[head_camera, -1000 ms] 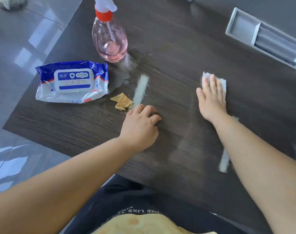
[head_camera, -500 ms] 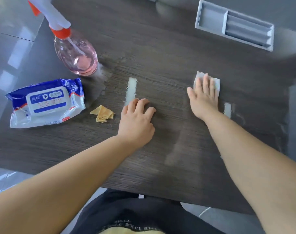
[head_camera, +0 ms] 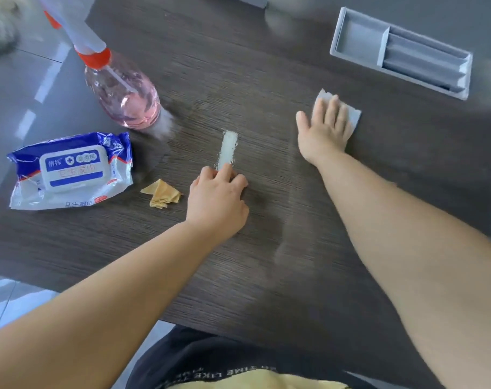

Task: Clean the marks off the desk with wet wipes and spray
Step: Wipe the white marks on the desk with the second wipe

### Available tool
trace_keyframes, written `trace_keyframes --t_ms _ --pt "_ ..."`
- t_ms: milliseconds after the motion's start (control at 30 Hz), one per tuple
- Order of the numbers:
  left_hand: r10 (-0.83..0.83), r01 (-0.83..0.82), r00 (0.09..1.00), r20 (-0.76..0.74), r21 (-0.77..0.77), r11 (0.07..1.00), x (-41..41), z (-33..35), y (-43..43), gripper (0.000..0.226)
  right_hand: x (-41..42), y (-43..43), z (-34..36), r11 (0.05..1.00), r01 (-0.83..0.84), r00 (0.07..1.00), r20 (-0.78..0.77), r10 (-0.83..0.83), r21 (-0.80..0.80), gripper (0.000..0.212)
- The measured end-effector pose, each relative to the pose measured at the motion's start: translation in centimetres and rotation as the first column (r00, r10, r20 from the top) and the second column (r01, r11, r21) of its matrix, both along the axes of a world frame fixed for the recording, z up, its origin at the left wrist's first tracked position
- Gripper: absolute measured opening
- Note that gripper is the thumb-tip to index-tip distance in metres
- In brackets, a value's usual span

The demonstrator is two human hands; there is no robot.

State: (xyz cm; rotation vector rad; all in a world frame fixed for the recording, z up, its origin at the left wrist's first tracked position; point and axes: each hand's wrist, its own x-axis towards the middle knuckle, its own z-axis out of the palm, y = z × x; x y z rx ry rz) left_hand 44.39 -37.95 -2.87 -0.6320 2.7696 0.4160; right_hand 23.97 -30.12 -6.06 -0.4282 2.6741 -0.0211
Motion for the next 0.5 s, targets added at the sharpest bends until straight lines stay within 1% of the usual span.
trace_keyframes --t_ms 33,67,100,133,167,200,233,267,300,333,367,400,433,467,500 --pt "0.033 -0.033 0.999 0.013 0.004 0.999 -0.3 0.1 0.1 0.038 1.4 -1.6 -0.1 0.996 -0.089 0.996 0.001 0.089 -0.025 0.061" --pt "0.066 -0.067 0.997 0.028 0.014 0.998 -0.6 0.1 0.3 0.037 3.1 -2.5 -0.2 0.97 -0.233 0.972 0.006 0.233 -0.068 0.061" --pt "0.098 -0.099 0.994 0.037 0.027 0.995 -0.9 0.2 0.4 0.037 4.8 -2.6 -0.1 0.914 -0.387 0.92 0.011 0.391 -0.119 0.06" --pt "0.128 -0.13 0.991 0.039 0.041 0.991 -1.2 0.3 0.6 0.036 6.1 -1.8 0.3 0.837 -0.524 0.846 0.012 0.532 -0.157 0.058" --pt "0.147 -0.148 0.989 0.035 0.054 0.987 -1.5 0.4 0.9 0.036 6.5 -0.1 0.5 0.761 -0.624 0.772 0.012 0.635 -0.177 0.058" --pt "0.152 -0.153 0.988 0.024 0.067 0.986 -1.6 0.4 1.1 0.037 6.1 1.9 0.6 0.708 -0.682 0.718 0.016 0.696 -0.183 0.057" --pt "0.133 -0.133 0.991 0.009 0.081 0.988 -1.6 0.3 1.4 0.037 5.2 4.1 0.7 0.699 -0.691 0.709 0.018 0.705 -0.185 0.057" --pt "0.092 -0.091 0.996 -0.013 0.093 0.992 -1.9 0.2 1.9 0.038 3.5 6.3 0.6 0.742 -0.65 0.751 0.008 0.66 -0.162 0.057" --pt "0.05 -0.046 0.998 -0.033 0.103 0.994 -2.0 0.2 2.4 0.039 1.8 8.1 0.5 0.825 -0.551 0.831 0.012 0.557 -0.124 0.057" --pt "0.015 -0.01 0.999 -0.047 0.113 0.994 -2.2 0.1 3.0 0.04 0.1 9.3 0.4 0.912 -0.402 0.914 0.017 0.405 -0.076 0.055" --pt "-0.009 0.016 0.998 -0.059 0.116 0.993 -2.5 -0.1 3.4 0.042 -1.3 9.6 0.2 0.972 -0.229 0.973 0.008 0.23 -0.042 0.054" --pt "-0.029 0.035 0.998 -0.055 0.116 0.993 -2.9 -0.2 3.9 0.042 -1.8 9.3 0.0 0.997 -0.074 0.997 -0.003 0.074 -0.029 0.054" --pt "-0.039 0.046 0.997 -0.06 0.121 0.992 -3.2 -0.2 4.5 0.042 -1.4 8.6 0.0 0.999 0.023 1.0 -0.01 -0.024 -0.04 0.055" --pt "-0.048 0.057 0.995 -0.085 0.115 0.992 -3.5 -0.2 4.9 0.04 -0.2 7.6 -0.1 0.997 0.047 0.999 -0.003 -0.047 -0.061 0.057" --pt "-0.06 0.072 0.988 -0.14 0.083 0.994 -3.7 -0.3 5.3 0.037 1.5 7.1 -0.3 0.996 -0.018 1.0 0.002 0.019 -0.092 0.058"
